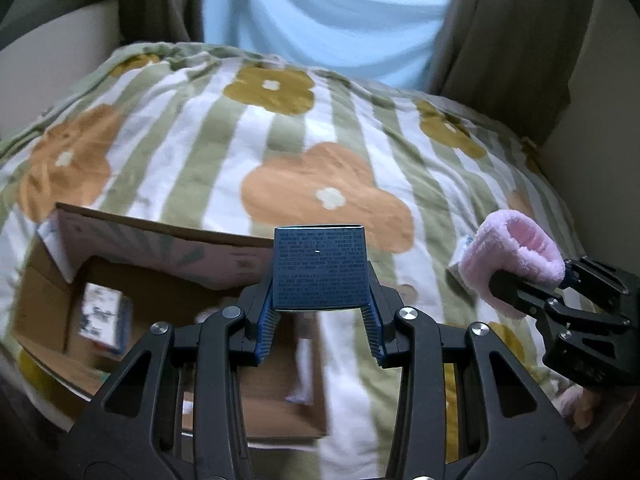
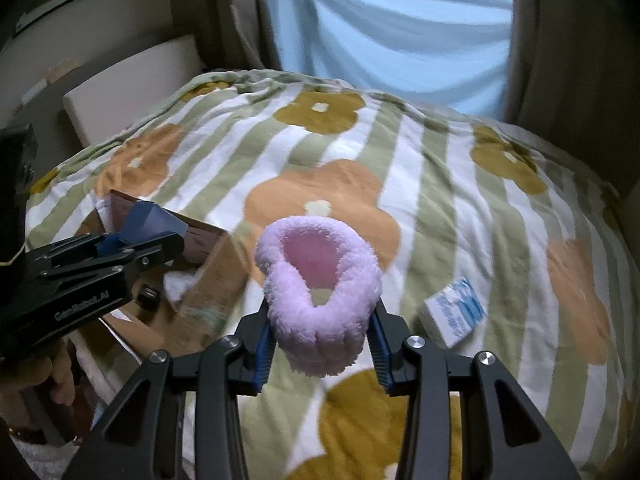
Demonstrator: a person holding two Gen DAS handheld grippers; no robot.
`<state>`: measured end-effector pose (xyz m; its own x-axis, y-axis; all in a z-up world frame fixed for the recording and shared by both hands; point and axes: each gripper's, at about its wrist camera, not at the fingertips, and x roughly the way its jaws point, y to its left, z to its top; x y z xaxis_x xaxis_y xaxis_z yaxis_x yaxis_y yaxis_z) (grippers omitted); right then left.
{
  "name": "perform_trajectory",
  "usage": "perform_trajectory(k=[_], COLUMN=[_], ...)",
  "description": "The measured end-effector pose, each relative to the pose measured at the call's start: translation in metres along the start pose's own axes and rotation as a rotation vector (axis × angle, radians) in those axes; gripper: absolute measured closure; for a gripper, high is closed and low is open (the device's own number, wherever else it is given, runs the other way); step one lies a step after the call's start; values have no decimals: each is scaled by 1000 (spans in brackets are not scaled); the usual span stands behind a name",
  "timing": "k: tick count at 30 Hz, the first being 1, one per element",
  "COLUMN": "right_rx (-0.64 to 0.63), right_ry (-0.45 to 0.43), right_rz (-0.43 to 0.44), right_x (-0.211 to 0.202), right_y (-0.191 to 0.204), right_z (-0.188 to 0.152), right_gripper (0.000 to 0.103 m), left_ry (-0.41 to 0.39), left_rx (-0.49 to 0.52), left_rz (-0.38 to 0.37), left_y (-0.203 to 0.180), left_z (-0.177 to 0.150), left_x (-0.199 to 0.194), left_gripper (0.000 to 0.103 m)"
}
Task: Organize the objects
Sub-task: 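Lift the blue cube box and pink sock and carry both over the cardboard box, then open the left tool dropping the cube box while the right tool releases the sock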
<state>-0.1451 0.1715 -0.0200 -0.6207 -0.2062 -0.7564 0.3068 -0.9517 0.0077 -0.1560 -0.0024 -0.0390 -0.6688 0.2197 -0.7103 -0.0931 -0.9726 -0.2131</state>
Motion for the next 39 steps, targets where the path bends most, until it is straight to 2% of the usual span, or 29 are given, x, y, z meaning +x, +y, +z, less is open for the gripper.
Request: perform_trajectory(k=[12,26,39], right_rx=[-91,-176,-213], right_ry=[13,75,146], right_rz=[64,142,202], right_x=[25,73,111], right_y=[80,171,219], right_z=[29,47,39], right_gripper=[65,65,65], left_ry=[-5,34,62], left_rx=[-71,-132,-169], left_rz=[54,121,162], left_y=[95,190,231], left_z=[6,-9,-27], left_x=[-10,2,3], left_gripper=[69,69,69])
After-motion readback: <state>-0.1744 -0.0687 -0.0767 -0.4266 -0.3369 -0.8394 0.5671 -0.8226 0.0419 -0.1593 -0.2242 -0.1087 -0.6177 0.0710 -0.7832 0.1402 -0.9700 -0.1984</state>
